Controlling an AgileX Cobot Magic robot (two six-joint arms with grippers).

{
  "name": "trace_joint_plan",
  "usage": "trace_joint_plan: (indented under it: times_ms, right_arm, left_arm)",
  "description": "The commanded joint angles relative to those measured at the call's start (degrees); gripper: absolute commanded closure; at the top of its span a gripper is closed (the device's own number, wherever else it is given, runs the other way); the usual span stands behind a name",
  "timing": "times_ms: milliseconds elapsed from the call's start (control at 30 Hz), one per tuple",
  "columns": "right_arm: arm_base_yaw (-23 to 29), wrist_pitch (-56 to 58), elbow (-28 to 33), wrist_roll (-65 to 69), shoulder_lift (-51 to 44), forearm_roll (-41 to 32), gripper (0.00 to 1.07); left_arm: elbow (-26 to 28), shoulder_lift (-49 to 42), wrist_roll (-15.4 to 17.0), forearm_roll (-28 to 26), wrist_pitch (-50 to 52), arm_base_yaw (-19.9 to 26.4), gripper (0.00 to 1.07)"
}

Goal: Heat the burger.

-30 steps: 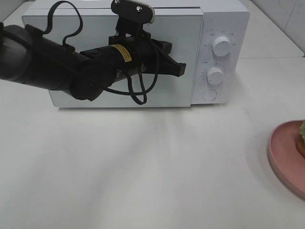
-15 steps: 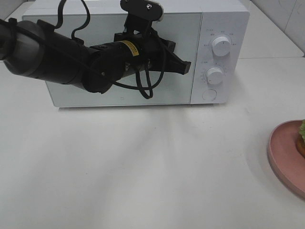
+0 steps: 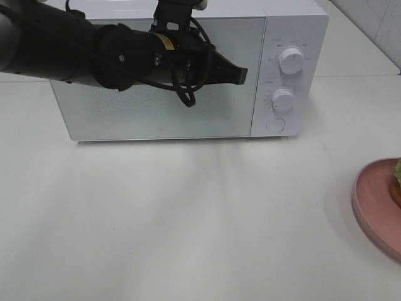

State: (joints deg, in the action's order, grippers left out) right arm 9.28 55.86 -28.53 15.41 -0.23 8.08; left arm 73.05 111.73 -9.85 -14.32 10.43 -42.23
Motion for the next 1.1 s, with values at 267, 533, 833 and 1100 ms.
trace_joint_plan:
  times_ms: [267,533,833,1100]
  right_arm:
    - [-0.11,-0.29,0.06,-0.46,-1.55,-0.34,0.31]
    - [-0.11,-0.29,0.06,-0.46,-1.55,-0.34,0.31]
    - [-0.11,-0.29,0.06,-0.46,-1.55,-0.34,0.31]
    - [-0.11,-0.29,0.06,-0.46,-1.55,-0.34,0.31]
  left_arm:
    - [0.52,-6.76,0.23,-0.46,-33.75,-4.47,0.43]
    - [0.52,-8.65,0.92,-1.32,-54.32,-4.47,0.09]
    - [0.52,-13.46,3.78,-0.46,-73.57,-2.23,0.09]
    - [0.52,-21.77,5.21,1.78,-81.7,8.54,0.09]
